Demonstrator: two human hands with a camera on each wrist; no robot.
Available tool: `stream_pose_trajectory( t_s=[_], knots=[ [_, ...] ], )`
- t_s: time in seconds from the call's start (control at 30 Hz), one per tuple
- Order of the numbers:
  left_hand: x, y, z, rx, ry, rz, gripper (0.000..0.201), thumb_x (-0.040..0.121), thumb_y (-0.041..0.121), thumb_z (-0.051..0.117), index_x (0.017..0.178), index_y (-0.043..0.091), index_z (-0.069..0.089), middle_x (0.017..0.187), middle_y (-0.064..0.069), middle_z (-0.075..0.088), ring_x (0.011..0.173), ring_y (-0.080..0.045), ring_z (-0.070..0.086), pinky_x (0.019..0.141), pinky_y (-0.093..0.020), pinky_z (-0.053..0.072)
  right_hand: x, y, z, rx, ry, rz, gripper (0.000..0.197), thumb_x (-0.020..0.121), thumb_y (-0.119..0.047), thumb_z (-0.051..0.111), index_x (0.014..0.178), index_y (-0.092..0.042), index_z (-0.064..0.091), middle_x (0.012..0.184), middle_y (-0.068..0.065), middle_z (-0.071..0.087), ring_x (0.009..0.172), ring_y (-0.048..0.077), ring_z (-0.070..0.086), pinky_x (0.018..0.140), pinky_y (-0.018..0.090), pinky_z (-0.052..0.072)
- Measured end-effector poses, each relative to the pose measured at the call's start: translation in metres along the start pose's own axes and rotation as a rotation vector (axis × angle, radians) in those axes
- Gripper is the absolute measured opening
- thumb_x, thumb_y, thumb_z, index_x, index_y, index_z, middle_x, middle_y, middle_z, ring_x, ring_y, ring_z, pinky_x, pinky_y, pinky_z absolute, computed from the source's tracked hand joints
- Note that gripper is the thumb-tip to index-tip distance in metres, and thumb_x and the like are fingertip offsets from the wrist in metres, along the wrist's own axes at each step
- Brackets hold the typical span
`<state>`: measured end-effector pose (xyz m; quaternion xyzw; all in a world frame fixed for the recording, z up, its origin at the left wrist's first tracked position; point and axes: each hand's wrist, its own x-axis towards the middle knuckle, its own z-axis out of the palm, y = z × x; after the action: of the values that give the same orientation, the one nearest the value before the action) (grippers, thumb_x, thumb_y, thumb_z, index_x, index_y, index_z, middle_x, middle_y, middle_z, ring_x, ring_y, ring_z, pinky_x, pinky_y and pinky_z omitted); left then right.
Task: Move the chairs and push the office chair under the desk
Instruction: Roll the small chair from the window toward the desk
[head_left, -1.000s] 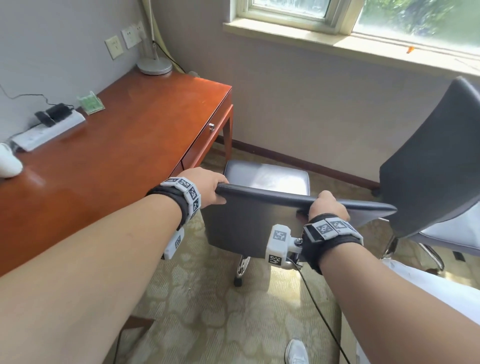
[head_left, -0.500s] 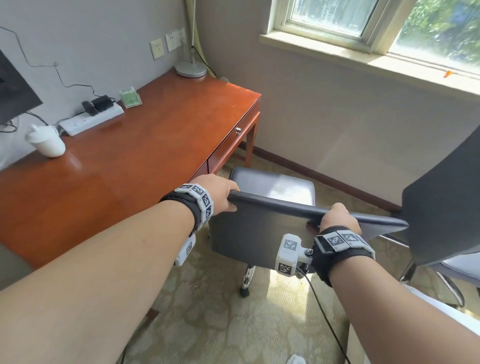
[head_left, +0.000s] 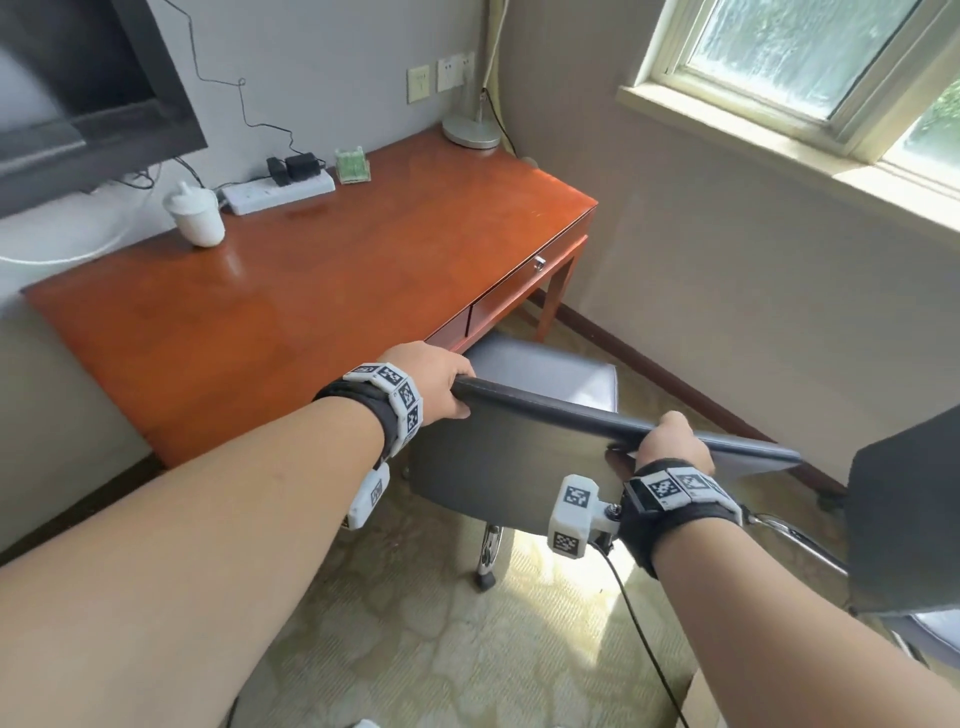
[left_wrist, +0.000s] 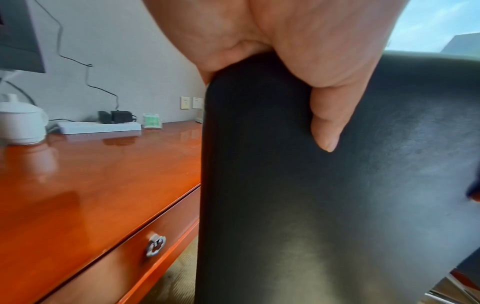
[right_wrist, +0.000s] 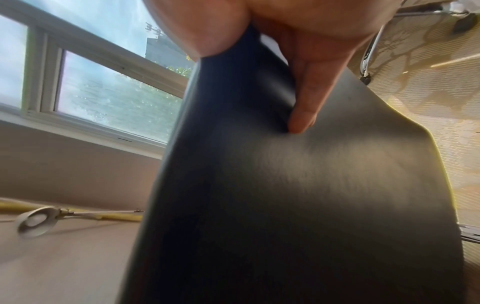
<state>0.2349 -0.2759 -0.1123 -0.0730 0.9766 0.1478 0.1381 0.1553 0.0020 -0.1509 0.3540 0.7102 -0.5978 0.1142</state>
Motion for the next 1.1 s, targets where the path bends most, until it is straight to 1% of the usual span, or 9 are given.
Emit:
stream_pose_trajectory(
  t_s=[0.13, 0.33, 0.5, 0.63, 0.77, 0.83, 0.9, 1.0, 1.1],
  knots=[
    [-0.023, 0.002, 0.007, -0.012, 0.026, -0.082, 0.021, 0.092, 0.049, 0.069, 0.112, 0.043, 0.066, 0.085, 0.017, 0.066, 0.083, -0.013, 0.064, 0.065, -0.029, 0.049, -0.012, -0.015, -0.004, 0.154, 0.052, 0.109, 0.047, 0.087, -0.019, 0.057, 0.132, -0.006, 0.054, 0.107, 0.014, 0.073, 0.084, 0.034, 0.077, 0.042, 0.033, 0.059],
    [-0.064, 0.021, 0.013, -0.061, 0.009, -0.211, 0.034, 0.087, 0.062, 0.067, 0.115, 0.042, 0.067, 0.092, 0.014, 0.07, 0.087, -0.013, 0.065, 0.067, -0.028, 0.05, -0.007, -0.015, -0.007, 0.026, -0.095, 0.021, 0.059, 0.081, -0.027, 0.058, 0.136, -0.005, 0.052, 0.113, 0.017, 0.071, 0.091, 0.04, 0.076, 0.039, 0.035, 0.058],
    [-0.096, 0.054, 0.027, -0.088, -0.026, -0.354, 0.052, 0.082, 0.084, 0.055, 0.114, 0.045, 0.064, 0.09, 0.011, 0.07, 0.08, -0.01, 0.065, 0.07, -0.032, 0.053, 0.006, -0.021, -0.024, -0.077, -0.322, -0.035, 0.046, 0.087, -0.032, 0.059, 0.123, -0.005, 0.056, 0.1, 0.017, 0.075, 0.084, 0.037, 0.08, 0.051, 0.035, 0.063],
    [-0.117, 0.089, 0.036, -0.124, -0.056, -0.444, 0.066, 0.081, 0.095, 0.035, 0.114, 0.045, 0.061, 0.095, 0.011, 0.068, 0.086, -0.013, 0.064, 0.073, -0.033, 0.048, 0.024, -0.037, -0.042, -0.23, -0.454, -0.071, 0.033, 0.095, -0.037, 0.065, 0.106, -0.006, 0.061, 0.106, 0.017, 0.073, 0.088, 0.037, 0.08, 0.076, 0.046, 0.067],
    [-0.125, 0.123, 0.027, -0.191, -0.157, -0.496, 0.082, 0.092, 0.086, 0.015, 0.129, 0.031, 0.064, 0.117, -0.004, 0.069, 0.11, -0.024, 0.061, 0.094, -0.038, 0.046, 0.043, -0.06, -0.053, -0.478, -0.364, -0.135, 0.086, 0.082, -0.053, 0.078, 0.144, -0.005, 0.042, 0.118, 0.02, 0.069, 0.097, 0.037, 0.075, 0.088, 0.053, 0.064],
    [-0.121, 0.128, 0.023, -0.214, -0.186, -0.517, 0.089, 0.095, 0.081, 0.01, 0.128, 0.02, 0.066, 0.124, -0.009, 0.068, 0.118, -0.027, 0.06, 0.098, -0.04, 0.043, 0.046, -0.068, -0.057, -0.633, -0.273, -0.306, 0.11, 0.079, -0.059, 0.079, 0.162, -0.017, 0.02, 0.149, 0.021, 0.05, 0.124, 0.042, 0.062, 0.106, 0.058, 0.051],
    [-0.118, 0.128, 0.026, -0.244, -0.148, -0.525, 0.092, 0.095, 0.081, 0.009, 0.124, 0.019, 0.07, 0.126, -0.005, 0.069, 0.117, -0.027, 0.061, 0.103, -0.044, 0.044, 0.043, -0.076, -0.065, -0.744, -0.258, -0.531, 0.107, 0.089, -0.054, 0.074, 0.168, -0.025, 0.009, 0.17, 0.015, 0.022, 0.147, 0.042, 0.042, 0.12, 0.057, 0.037],
    [-0.118, 0.125, 0.043, -0.281, 0.0, -0.496, 0.078, 0.097, 0.079, 0.017, 0.095, 0.018, 0.066, 0.096, 0.0, 0.067, 0.096, -0.027, 0.066, 0.091, -0.045, 0.051, 0.039, -0.083, -0.073, -0.991, -0.263, -0.93, 0.074, 0.1, -0.045, 0.057, 0.165, -0.028, 0.027, 0.177, 0.009, 0.006, 0.161, 0.035, 0.015, 0.129, 0.052, 0.021],
    [-0.122, 0.133, 0.064, -0.358, 0.071, -0.482, 0.062, 0.094, 0.082, 0.027, 0.104, 0.032, 0.063, 0.106, 0.009, 0.054, 0.098, -0.015, 0.06, 0.092, -0.043, 0.05, 0.028, -0.078, -0.064, -1.233, -0.378, -1.183, 0.058, 0.102, -0.057, 0.044, 0.153, -0.031, 0.05, 0.175, 0.005, 0.022, 0.162, 0.029, 0.012, 0.131, 0.054, 0.009]
  ],
)
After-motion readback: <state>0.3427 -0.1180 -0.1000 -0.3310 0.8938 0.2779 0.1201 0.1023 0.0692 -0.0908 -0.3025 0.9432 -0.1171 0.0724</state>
